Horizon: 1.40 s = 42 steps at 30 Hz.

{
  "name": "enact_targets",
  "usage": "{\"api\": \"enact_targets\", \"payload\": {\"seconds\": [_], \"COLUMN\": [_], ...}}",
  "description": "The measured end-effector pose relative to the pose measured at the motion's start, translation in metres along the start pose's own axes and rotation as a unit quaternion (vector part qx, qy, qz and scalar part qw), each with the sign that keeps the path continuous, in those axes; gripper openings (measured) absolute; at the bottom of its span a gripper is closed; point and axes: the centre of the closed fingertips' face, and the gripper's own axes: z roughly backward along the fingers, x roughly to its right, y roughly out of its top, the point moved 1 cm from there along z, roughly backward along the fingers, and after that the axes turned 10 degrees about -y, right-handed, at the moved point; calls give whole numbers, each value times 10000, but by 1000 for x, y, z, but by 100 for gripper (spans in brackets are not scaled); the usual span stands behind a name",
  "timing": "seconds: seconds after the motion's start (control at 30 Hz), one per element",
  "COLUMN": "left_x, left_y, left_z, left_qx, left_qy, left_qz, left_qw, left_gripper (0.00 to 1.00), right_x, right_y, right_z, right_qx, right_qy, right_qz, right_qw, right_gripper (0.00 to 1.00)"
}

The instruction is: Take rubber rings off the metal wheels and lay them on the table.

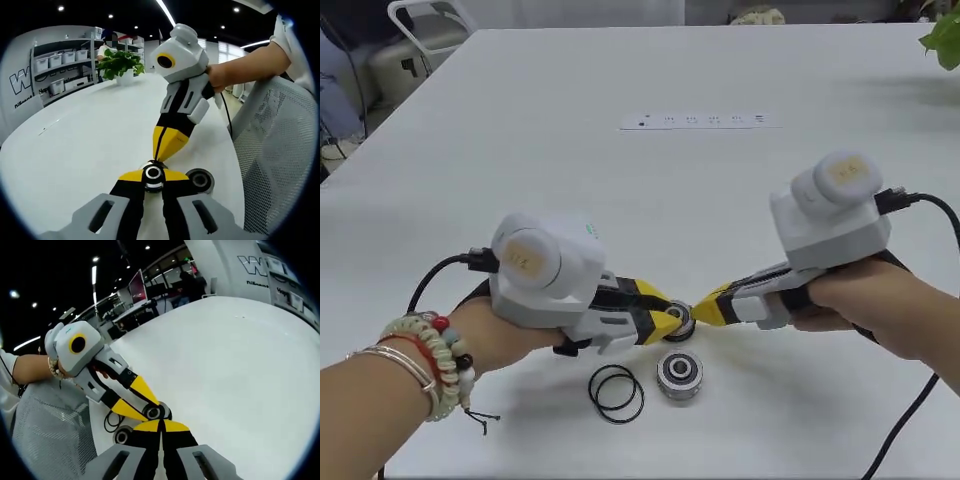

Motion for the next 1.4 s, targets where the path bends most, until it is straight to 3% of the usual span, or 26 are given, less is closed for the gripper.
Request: {"api": "enact_targets", "payload": {"seconds": [0.73,0.8,0.83,0.87,0.93,1.0,1.23,1.4], "left_x": [-1,-1,-1,-1,-2,-2,-2,-1], "left_y": [0,0,0,1,1,1,1,4], "left_z": [0,0,0,-1,-1,-1,-1,2], "left_qx": [36,39,42,48,55,67,55,26], "left_qy": [20,23,21,34,40,27,36,-55], "left_qz": [-9,-6,-3,1,25,46,163,303], "left_qw": [10000,10000,10000,10000,10000,10000,9998,9995], "left_gripper": [8,8,8,8,8,8,8,9], "right_x": [-6,-10,-17,-21,-12,-15,-2,-1], "right_y": [6,9,20,21,19,18,15,16], "right_z": [0,0,1,4,0,-1,2,3], "right_qx": [61,139,410,364,239,251,247,224], "right_qy": [118,195,369,436,77,217,125,225], "right_qz": [93,103,129,92,516,318,4,-273], "right_qw": [9999,9997,9984,9983,9984,9989,9996,9991], "right_gripper": [0,0,0,0,0,0,0,0]}}
